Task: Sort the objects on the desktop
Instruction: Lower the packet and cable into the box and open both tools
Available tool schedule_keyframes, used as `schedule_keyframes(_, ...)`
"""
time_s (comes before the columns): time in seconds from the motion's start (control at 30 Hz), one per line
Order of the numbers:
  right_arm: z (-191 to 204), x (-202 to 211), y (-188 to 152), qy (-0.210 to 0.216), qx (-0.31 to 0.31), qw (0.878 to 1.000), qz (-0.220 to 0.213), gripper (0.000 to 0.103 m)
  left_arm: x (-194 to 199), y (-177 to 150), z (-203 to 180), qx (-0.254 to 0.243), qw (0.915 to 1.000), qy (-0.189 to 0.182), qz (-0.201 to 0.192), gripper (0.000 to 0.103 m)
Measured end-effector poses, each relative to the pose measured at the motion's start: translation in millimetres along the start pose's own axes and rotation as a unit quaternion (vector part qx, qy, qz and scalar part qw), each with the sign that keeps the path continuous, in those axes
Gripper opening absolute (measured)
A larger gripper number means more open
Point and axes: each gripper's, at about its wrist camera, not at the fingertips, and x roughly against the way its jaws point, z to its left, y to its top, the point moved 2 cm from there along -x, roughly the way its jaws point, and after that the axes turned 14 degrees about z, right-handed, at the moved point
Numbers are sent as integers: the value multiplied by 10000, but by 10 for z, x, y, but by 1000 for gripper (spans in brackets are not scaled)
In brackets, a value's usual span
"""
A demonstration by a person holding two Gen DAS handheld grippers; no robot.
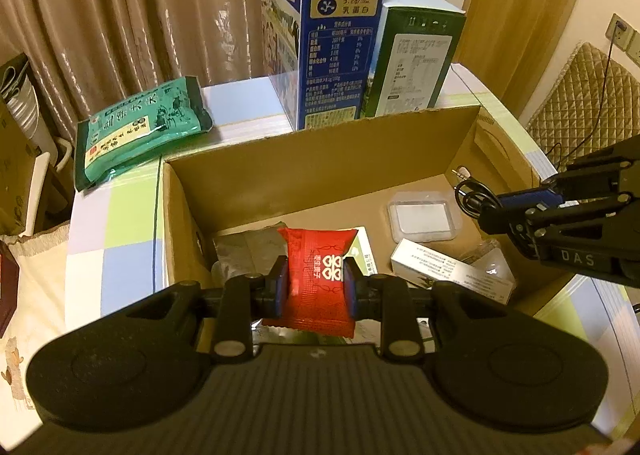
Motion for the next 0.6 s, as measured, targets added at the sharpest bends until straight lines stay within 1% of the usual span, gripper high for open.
schedule_keyframes(0.6, -31, -144, 142, 68, -19, 9998, 170, 10, -180, 85, 107, 144, 9998, -63, 122, 23)
